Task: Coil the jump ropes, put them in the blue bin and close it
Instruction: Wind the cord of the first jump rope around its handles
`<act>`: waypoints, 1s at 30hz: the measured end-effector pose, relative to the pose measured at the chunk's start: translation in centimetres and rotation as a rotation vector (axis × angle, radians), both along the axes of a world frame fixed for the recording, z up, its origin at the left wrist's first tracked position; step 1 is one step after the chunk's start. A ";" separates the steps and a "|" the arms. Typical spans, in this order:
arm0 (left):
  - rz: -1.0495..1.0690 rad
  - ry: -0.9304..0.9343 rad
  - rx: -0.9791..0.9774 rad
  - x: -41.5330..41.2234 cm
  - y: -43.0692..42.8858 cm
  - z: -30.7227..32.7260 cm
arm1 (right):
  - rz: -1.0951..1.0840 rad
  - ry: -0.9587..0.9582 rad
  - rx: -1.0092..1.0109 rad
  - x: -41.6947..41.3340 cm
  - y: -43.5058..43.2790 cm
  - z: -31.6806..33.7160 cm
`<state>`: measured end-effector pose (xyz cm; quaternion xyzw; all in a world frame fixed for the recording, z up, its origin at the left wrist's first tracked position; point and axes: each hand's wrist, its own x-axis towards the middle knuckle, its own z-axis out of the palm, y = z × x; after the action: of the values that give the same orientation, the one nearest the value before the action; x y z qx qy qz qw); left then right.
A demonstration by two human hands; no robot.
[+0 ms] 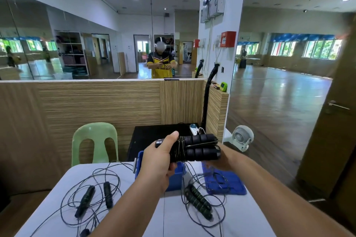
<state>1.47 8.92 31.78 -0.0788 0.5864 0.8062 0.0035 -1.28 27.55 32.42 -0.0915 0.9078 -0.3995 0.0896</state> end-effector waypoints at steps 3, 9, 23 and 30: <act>-0.047 0.036 -0.039 0.2 -0.6 0.2 | 0.101 0.017 -0.073 -1.4 -0.1 1.6; -0.077 0.089 -0.091 0.7 -0.7 -0.6 | 0.233 0.271 0.206 -2.6 0.4 5.6; 0.090 0.128 -0.155 -0.1 -1.0 -1.9 | 0.054 0.076 -0.222 3.0 -2.6 6.2; 0.157 0.130 -0.145 -0.9 -1.3 -2.2 | 0.020 -0.031 -0.489 6.5 -4.1 3.0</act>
<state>0.57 7.59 29.53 -0.0719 0.6341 0.7630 -0.1032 5.17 23.46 35.39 -0.1132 0.7818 -0.6076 0.0827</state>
